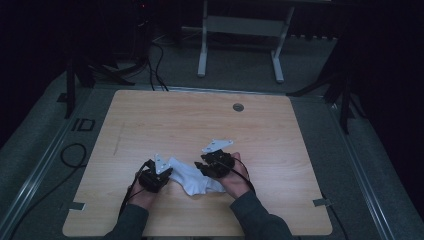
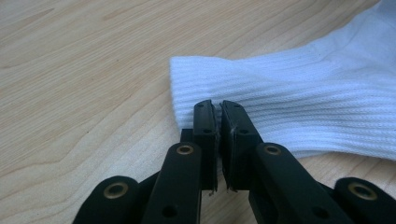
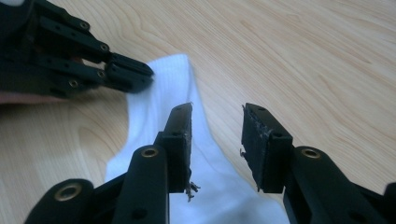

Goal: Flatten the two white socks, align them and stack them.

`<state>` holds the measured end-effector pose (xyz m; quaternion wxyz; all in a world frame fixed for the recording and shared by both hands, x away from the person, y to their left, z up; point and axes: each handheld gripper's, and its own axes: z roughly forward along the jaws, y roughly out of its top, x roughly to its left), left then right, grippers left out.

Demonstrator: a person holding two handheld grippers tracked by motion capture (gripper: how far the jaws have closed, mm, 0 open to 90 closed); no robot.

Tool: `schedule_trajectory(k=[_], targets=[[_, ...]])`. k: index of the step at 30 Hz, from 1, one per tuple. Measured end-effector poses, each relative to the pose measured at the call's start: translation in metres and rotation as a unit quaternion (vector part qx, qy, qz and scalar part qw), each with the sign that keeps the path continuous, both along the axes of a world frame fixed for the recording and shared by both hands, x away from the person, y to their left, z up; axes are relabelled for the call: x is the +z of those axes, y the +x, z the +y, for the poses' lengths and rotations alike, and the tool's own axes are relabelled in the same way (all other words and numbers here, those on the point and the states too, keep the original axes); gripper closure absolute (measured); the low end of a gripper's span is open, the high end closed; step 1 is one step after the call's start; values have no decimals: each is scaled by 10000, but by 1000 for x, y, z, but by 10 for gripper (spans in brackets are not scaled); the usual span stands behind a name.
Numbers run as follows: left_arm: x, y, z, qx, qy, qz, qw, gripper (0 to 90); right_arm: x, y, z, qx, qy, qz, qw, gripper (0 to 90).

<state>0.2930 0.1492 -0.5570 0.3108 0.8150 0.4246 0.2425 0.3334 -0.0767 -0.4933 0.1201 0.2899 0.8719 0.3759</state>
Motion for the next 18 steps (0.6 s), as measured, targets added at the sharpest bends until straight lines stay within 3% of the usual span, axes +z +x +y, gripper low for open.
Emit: schedule_trajectory(k=[7,13,18], targets=[[0,0,-1,11,30,9,10000,858,-1,-3,-22,-96,-340,-28,9994,642],[0,0,-1,30,-6,23,10000,866,-9,-4,-45,-356,-433,122,9984,646],[0,0,-1,29,2,32,10000,870,-16,-7,-58,-502,-549,172,9971,702]])
